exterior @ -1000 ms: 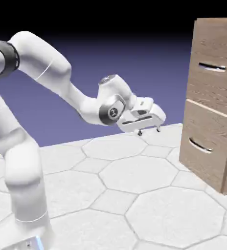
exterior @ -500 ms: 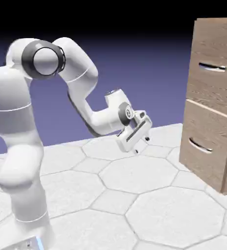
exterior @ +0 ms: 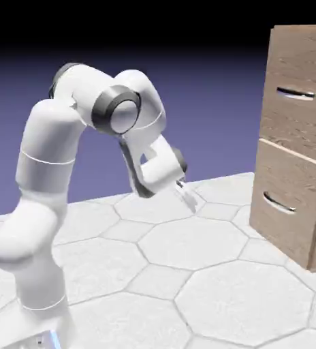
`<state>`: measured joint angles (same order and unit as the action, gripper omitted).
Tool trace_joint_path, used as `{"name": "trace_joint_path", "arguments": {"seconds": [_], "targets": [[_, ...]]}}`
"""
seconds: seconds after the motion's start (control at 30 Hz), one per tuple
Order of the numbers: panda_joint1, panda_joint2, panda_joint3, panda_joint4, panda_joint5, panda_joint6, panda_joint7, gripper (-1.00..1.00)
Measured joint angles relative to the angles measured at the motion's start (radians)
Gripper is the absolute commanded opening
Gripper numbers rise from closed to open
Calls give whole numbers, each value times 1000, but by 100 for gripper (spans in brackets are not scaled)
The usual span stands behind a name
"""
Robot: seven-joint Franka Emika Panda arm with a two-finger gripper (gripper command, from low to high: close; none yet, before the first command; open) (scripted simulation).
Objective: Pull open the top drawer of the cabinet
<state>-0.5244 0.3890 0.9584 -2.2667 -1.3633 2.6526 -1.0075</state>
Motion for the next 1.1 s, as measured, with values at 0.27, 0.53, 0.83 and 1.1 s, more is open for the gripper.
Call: {"name": "trace_joint_path", "arguments": {"seconds": [0.27,0.53,0.83,1.1], "targets": [[-107,191,191,108,-271,-76,-348,0],[-213,382,381,216,-542,-153,-696,0],[-334,596,596,338,-848,-239,-1087,0],[-440,787,787,446,-1119,-316,-1435,0]]}}
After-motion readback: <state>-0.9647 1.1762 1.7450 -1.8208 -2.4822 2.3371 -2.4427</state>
